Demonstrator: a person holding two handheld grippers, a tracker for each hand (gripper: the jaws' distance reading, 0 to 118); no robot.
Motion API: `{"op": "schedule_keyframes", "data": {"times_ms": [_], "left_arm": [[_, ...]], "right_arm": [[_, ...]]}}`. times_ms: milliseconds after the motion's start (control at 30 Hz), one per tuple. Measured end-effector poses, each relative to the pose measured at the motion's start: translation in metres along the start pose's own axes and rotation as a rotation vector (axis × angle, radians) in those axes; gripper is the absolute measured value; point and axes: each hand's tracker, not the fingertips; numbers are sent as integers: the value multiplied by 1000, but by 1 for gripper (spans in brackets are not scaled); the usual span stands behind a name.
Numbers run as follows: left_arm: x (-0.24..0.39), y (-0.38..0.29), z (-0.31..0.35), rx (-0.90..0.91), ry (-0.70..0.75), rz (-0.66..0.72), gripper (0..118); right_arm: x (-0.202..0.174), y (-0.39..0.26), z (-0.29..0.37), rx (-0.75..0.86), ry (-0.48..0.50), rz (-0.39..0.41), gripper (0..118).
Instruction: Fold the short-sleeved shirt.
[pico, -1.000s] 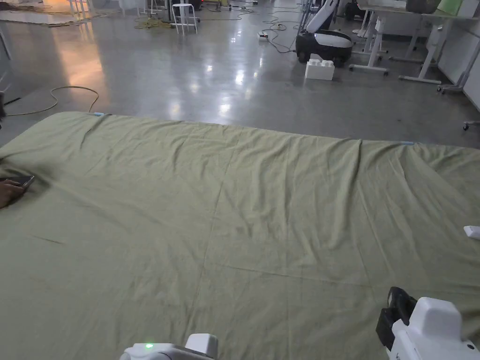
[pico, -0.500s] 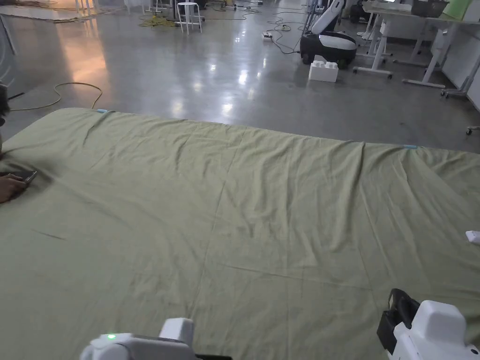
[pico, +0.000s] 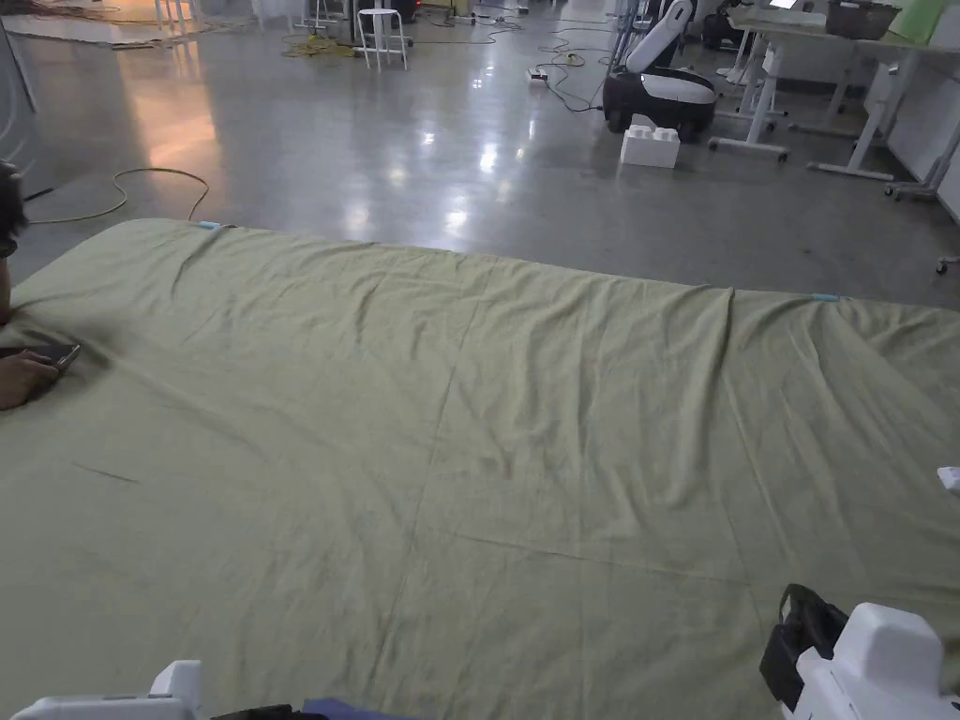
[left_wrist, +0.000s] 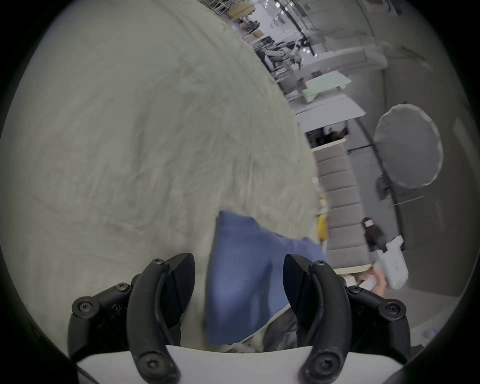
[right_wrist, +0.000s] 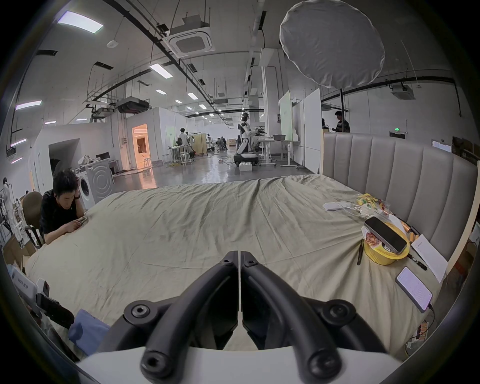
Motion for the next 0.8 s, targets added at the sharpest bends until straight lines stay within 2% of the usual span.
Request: {"op": "schedule_keyframes", "data": {"times_ms": [133, 200, 233, 267, 300, 333, 400, 500, 800], "left_arm": [[-26, -9, -12, -51, -153, 94, 72], [-32, -14, -15, -46, -178, 61, 70], [4, -26, -25, -34, -169, 61, 66], [5, -26, -28, -31, -174, 63, 57], [5, -28, -32, -44, -134, 105, 37], [6, -30, -36, -50, -99, 116, 23], [20, -32, -37, -54, -83, 44, 21], [19, -25, -33, -65, -128, 67, 18], [49, -3, 17, -11, -91, -63, 16]], "right_arm": [[0, 0, 1, -2, -7, 1, 2], [1, -1, 0, -9, -4, -20, 2], [1, -1, 0, -13, -2, -32, 2], [1, -1, 0, -13, -3, -34, 2], [0, -1, 1, -13, -5, -35, 2], [0, -2, 1, -13, -5, -36, 2], [-1, -3, 1, -16, -4, -34, 2], [-4, -4, 1, -22, 1, -40, 2], [-2, -4, -1, -31, 1, -34, 2]]}}
